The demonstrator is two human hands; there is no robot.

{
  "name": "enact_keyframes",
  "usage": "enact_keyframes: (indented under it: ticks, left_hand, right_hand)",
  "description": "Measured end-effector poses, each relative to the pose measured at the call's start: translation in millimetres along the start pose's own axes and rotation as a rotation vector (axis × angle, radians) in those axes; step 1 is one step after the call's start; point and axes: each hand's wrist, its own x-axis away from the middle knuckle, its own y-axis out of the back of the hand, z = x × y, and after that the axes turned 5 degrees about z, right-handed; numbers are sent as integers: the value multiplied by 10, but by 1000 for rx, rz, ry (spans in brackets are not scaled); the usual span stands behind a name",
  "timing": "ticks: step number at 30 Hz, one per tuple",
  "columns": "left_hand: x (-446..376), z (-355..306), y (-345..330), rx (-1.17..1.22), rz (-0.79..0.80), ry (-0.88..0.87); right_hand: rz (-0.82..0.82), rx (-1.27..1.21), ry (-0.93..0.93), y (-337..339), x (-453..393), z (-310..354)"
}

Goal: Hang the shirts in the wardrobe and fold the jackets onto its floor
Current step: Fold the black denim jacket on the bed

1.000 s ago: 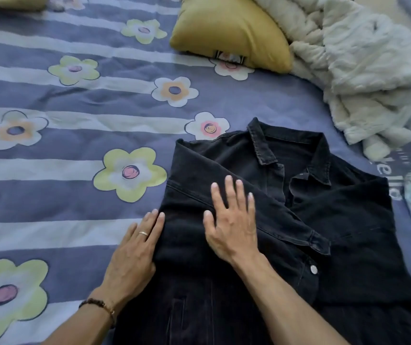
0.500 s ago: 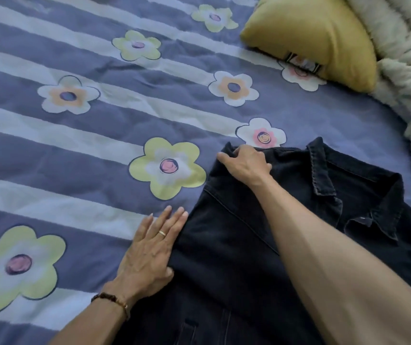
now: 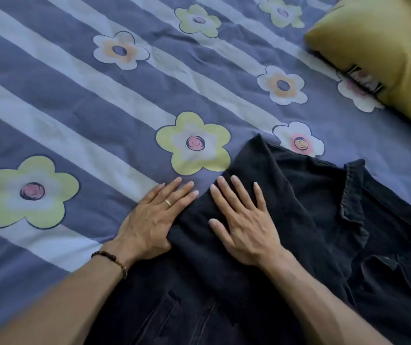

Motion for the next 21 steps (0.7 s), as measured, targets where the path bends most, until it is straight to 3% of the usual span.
enact_keyframes:
  ticks: [4, 6, 9, 11, 12, 15, 16, 18, 21]
  left_hand:
    - [61, -90, 127, 38, -40, 142]
    - [273, -206, 216, 161, -83, 306]
    - [921, -456, 193, 158, -146, 495]
    - [1437, -557, 135, 120, -175, 550]
    - [1668, -560, 87, 122, -177, 591]
    - [1975, -429, 50, 117, -178, 681]
    - [1995, -401, 62, 125, -172, 719]
    - [2004, -446, 109, 228, -138, 814]
    - [2024, -590, 133, 375, -95, 844]
  right_hand:
    - [225, -25, -387, 117, -210, -363]
    - [228, -32, -427, 248, -291, -245]
    - [77, 4, -106, 300, -61, 209]
    - [97, 103, 113, 225, 154, 395]
    - [147, 142, 104, 196, 184, 395]
    - [232, 163, -182, 236, 21, 308]
    - [205, 204, -154, 280, -34, 317]
    - [166, 249, 84, 365, -116, 413]
    - [276, 347, 312, 540, -177, 587]
